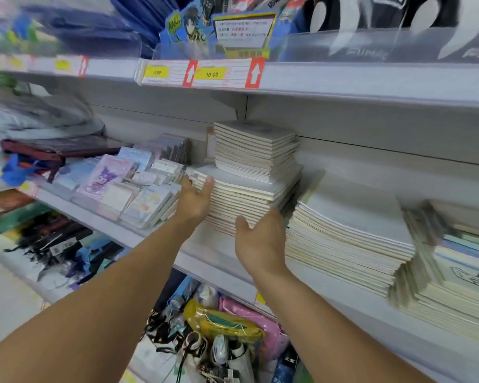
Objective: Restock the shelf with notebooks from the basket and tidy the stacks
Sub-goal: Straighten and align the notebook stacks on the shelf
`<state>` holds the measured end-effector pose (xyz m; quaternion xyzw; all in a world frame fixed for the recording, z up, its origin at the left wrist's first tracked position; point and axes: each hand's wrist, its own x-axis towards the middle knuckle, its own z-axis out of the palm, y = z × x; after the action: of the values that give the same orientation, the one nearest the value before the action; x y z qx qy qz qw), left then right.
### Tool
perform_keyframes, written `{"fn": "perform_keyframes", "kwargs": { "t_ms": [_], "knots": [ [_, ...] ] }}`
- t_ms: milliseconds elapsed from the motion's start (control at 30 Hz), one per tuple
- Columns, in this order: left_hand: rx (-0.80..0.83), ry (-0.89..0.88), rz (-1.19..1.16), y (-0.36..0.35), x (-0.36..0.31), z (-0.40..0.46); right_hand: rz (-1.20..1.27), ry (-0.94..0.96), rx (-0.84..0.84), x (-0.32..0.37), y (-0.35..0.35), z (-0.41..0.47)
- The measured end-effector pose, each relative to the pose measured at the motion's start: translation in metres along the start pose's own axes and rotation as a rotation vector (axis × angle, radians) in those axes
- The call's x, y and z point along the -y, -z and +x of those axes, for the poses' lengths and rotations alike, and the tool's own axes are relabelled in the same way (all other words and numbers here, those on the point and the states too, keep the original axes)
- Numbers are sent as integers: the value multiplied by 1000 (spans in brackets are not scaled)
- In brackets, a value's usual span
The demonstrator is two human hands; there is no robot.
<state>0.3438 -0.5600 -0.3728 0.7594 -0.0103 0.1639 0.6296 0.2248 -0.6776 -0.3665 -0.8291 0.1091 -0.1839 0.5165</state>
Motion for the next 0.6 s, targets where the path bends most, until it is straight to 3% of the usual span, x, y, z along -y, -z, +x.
{"fn": "perform_keyframes", "kwargs": {
  "t_ms": [200, 433, 600],
  "knots": [
    [-94, -184, -41, -11, 15, 15, 111, 150, -138, -26, -9, 39],
    [-231, -371, -66, -21, 27, 19, 55, 241, -269, -39, -24, 59],
    [-225, -378, -47, -19, 29, 22, 73, 228, -169, -35, -18, 55]
  ]
}}
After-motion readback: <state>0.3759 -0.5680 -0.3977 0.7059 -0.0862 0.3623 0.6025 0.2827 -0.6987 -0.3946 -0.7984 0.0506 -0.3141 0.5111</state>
